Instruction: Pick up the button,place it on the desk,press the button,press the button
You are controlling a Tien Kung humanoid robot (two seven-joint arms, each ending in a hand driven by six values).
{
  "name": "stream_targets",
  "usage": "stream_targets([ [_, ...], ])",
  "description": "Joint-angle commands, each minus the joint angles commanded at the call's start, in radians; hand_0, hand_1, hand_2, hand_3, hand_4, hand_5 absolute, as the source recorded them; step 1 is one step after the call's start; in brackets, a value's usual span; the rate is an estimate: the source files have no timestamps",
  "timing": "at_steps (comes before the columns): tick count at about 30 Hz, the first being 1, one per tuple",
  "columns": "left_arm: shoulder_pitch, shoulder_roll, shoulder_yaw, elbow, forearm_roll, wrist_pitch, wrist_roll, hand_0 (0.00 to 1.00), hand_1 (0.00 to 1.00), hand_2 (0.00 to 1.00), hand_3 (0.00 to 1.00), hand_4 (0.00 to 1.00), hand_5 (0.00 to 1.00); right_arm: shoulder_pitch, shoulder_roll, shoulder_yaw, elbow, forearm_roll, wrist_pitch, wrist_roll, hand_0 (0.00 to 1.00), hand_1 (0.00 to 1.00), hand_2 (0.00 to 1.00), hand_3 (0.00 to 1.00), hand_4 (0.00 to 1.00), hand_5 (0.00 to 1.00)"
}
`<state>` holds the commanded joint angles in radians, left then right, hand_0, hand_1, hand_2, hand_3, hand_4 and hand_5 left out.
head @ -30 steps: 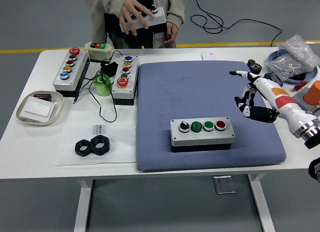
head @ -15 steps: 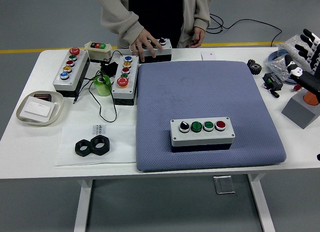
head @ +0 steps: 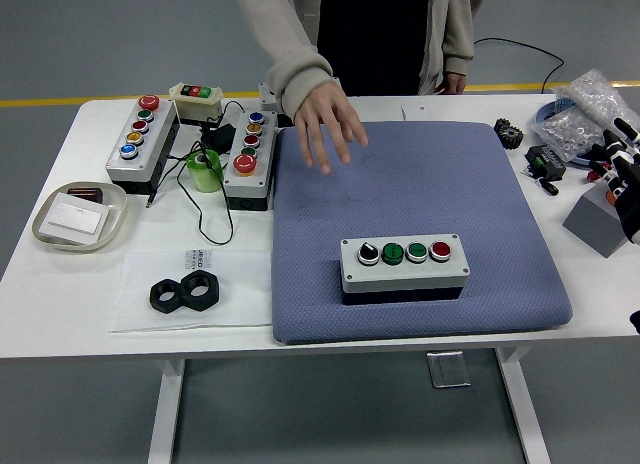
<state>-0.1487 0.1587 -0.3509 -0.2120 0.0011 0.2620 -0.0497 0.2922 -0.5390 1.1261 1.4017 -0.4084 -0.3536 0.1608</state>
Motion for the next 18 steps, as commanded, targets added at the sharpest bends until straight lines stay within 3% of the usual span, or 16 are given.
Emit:
stream_targets([
  [18, 0.001, -0.001, 0.001, 0.0, -0.002, 0.0, -0.001, 0.745, 0.824, 0.845, 0.815, 0.604, 0.998, 0.003, 0.004, 0.0, -0.002, 0.001, -0.013, -0.023, 0.925, 0.842, 0.879, 0.855, 0.559, 0.415],
])
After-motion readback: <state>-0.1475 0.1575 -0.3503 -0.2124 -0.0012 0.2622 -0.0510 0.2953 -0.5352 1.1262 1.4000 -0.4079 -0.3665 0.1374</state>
